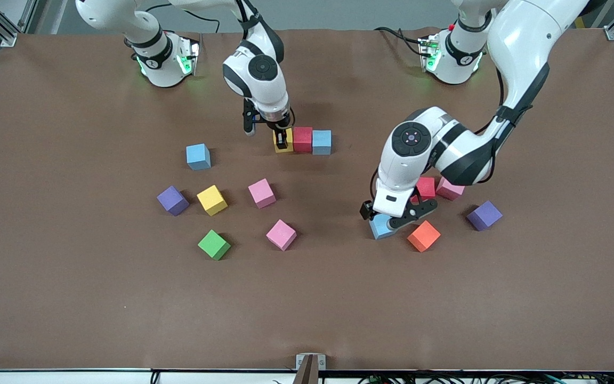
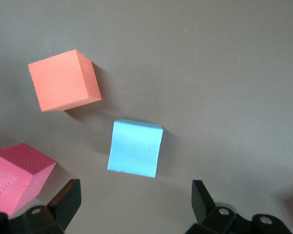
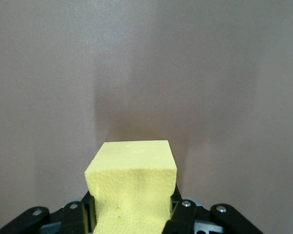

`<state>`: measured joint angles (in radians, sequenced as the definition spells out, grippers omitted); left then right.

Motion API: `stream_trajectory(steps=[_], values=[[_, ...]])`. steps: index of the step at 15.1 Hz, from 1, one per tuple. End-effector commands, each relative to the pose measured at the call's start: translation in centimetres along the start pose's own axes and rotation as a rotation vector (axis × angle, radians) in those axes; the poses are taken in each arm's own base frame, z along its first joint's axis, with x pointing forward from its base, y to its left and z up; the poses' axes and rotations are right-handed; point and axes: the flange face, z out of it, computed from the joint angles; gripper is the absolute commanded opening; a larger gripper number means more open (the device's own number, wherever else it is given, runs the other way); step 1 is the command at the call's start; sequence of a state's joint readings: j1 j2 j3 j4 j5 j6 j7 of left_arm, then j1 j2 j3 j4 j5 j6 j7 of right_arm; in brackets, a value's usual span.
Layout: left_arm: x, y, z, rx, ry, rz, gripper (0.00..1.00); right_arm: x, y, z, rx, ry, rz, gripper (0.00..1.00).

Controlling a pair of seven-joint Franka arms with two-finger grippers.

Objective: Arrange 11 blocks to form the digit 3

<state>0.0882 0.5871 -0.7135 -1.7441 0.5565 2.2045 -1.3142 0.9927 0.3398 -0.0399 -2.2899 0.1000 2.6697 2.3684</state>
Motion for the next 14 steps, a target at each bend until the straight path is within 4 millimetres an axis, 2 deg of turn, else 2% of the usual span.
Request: stream_trajectory(steps=[1,5,7,8,10,11,12,13,14], values=[[1.5,1.0,1.6,-0.016,-0.049,-0.012,1.0,-0.5,-0.3,3.1,-0.001,0.017,0.024,0.02],[3.1,1.3,1.5,-0.05,-0.083,-0.067,1.0,-0.7,-0.6,2.8,0.004,0.012,0.027,0.01],[4.3,0.8,1.8,-0.061,-0.127,-0.13,1.0,-0.7,-0.6,2.9,0.004,0.012,0.027,0.04],[4.6,0.6,2.2,-0.053,-0.127,-0.133,1.0,-0.7,-0.7,2.8,0.005,0.01,0.028,0.07],[4.0,0.7,3.5,-0.038,-0.131,-0.106,1.0,-0.6,-0.9,2.8,0.006,0.011,0.03,0.19],[3.9,0.7,4.1,-0.03,-0.127,-0.094,1.0,-0.5,-1.0,2.8,0.006,0.011,0.031,0.46],[3.8,0.7,4.7,-0.02,-0.115,-0.064,1.0,-0.5,-1.0,2.8,0.008,0.01,0.03,0.85],[3.6,0.6,5.1,-0.015,-0.119,-0.034,1.0,-0.7,-1.2,2.7,0.011,0.009,0.028,1.0],[3.4,0.5,5.3,-0.013,-0.124,-0.009,1.0,-0.8,-1.2,2.6,0.01,0.008,0.027,1.0]])
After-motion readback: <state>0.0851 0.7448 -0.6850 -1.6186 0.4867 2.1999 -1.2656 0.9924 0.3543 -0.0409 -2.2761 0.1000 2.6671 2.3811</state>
